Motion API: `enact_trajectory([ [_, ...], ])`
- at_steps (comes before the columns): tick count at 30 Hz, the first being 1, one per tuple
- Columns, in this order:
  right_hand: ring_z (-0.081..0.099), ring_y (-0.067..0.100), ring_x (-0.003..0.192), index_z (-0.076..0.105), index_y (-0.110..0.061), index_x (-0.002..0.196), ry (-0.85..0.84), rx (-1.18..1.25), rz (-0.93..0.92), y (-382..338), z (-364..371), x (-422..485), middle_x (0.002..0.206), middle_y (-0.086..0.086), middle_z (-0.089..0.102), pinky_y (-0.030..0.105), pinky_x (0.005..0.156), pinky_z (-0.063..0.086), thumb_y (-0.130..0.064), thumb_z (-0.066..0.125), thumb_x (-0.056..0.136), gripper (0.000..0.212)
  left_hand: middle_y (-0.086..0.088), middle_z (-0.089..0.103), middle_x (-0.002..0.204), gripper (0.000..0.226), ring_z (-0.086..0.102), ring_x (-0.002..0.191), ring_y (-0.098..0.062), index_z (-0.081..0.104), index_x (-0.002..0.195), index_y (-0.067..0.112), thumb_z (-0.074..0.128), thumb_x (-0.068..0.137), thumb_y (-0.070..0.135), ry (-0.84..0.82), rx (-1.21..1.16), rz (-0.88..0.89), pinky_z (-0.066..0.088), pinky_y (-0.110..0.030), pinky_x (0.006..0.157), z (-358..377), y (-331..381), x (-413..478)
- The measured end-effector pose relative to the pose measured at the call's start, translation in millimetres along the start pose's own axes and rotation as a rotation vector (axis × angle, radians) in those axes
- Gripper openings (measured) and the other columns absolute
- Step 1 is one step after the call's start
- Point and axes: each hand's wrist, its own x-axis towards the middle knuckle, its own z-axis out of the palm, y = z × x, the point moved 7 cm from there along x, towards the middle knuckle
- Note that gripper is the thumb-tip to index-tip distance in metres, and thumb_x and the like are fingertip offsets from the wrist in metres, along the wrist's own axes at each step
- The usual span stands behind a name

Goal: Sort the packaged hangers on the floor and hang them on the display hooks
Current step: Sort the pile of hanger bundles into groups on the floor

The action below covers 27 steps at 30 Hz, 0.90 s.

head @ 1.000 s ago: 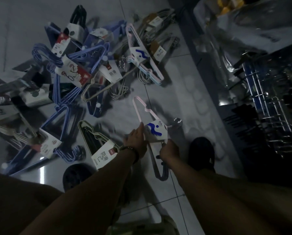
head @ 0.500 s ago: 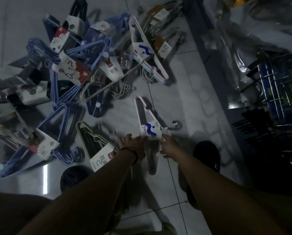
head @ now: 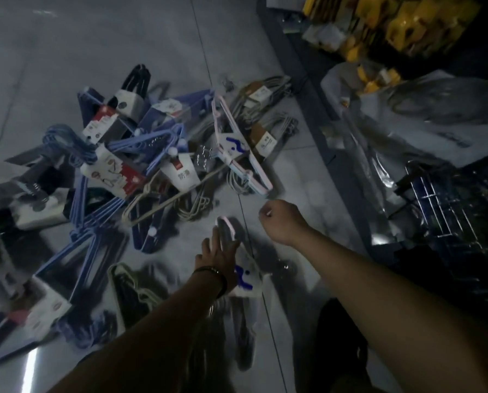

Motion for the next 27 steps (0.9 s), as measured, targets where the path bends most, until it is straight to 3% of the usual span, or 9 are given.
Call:
enact_trajectory([
  [2,0.063,0.032,0.117,0.064,-0.013,0.129,-0.016,-0.063,0.007,-7,-6,37,0.135,0.014,0.064,0.032,0.094,0.050,-0.027,0.059,0.102,0.031,-0.013,-0.037,0.162,0.112,-0.014,0.154,-0.046,-0.012,0.159,0.047,0.075,0.088,0.038,-0.018,-0.029,-0.022,0.021,-0.061,0.123,6,-5,24],
  [5,0.061,0.038,0.123,0.057,-0.015,0.140,-0.036,-0.150,0.026,-8,0,98,0.141,0.018,0.059,0.037,0.099,0.051,-0.027,0.063,0.099,0.044,-0.009,-0.040,0.161,0.121,-0.016,0.153,-0.044,-0.021,0.156,0.046,0.077,0.085,0.041,-0.024,-0.123,-0.021,0.017,-0.063,0.124,22,-9,56],
  [8,0.059,0.042,0.119,0.055,-0.026,0.142,-0.021,-0.226,0.011,-2,16,142,0.144,0.019,0.047,0.043,0.105,0.052,-0.024,0.067,0.095,0.048,0.005,-0.036,0.164,0.092,-0.013,0.155,-0.043,-0.009,0.157,0.052,0.060,0.098,0.044,-0.016,-0.441,-0.080,0.017,-0.064,0.124,38,-13,77],
  [12,0.053,0.045,0.123,0.041,-0.030,0.141,0.000,-0.170,0.054,10,37,177,0.142,0.020,0.038,0.049,0.107,0.050,-0.022,0.072,0.095,0.056,0.005,-0.042,0.161,0.078,-0.008,0.155,-0.043,-0.001,0.156,0.057,0.052,0.102,0.039,0.018,-0.439,-0.113,0.028,-0.063,0.120,50,-4,83],
  [15,0.046,0.045,0.133,0.028,-0.025,0.155,0.093,0.002,0.181,9,42,191,0.149,0.022,0.037,0.052,0.110,0.046,-0.022,0.072,0.095,0.075,0.003,-0.044,0.159,0.075,-0.001,0.153,-0.043,0.004,0.155,0.060,0.050,0.102,0.035,0.006,-0.471,-0.178,0.030,-0.061,0.119,48,4,82],
  [19,0.048,0.043,0.130,0.052,-0.016,0.146,0.072,-0.069,0.227,9,48,198,0.144,0.022,0.049,0.051,0.107,0.047,-0.033,0.076,0.093,0.061,0.007,-0.040,0.158,0.076,0.014,0.146,-0.043,0.015,0.153,0.059,0.059,0.096,0.034,-0.019,-0.516,-0.245,0.034,-0.061,0.116,43,7,88],
  [22,0.057,0.042,0.123,0.061,-0.010,0.137,0.017,-0.094,0.230,11,50,197,0.135,0.021,0.062,0.048,0.104,0.050,-0.042,0.076,0.092,0.057,0.005,-0.035,0.161,0.087,0.020,0.143,-0.046,0.011,0.154,0.058,0.063,0.091,0.025,-0.041,-0.573,-0.236,0.037,-0.062,0.113,39,4,93],
  [25,0.040,0.045,0.134,0.057,-0.023,0.145,0.067,-0.106,0.195,4,41,186,0.147,0.020,0.044,0.054,0.110,0.040,-0.038,0.059,0.103,0.044,-0.001,-0.028,0.165,0.075,0.020,0.146,-0.049,0.010,0.159,0.046,0.052,0.100,0.028,-0.065,-0.579,-0.226,0.033,-0.059,0.117,29,3,93],
  [27,0.036,0.042,0.132,0.056,-0.033,0.144,0.151,-0.063,0.175,1,25,173,0.147,0.017,0.039,0.052,0.107,0.035,-0.039,0.049,0.107,0.038,-0.003,-0.005,0.169,0.060,0.024,0.147,-0.046,0.025,0.158,0.042,0.043,0.101,0.046,-0.029,-0.605,-0.237,0.029,-0.057,0.120,17,-3,91],
])
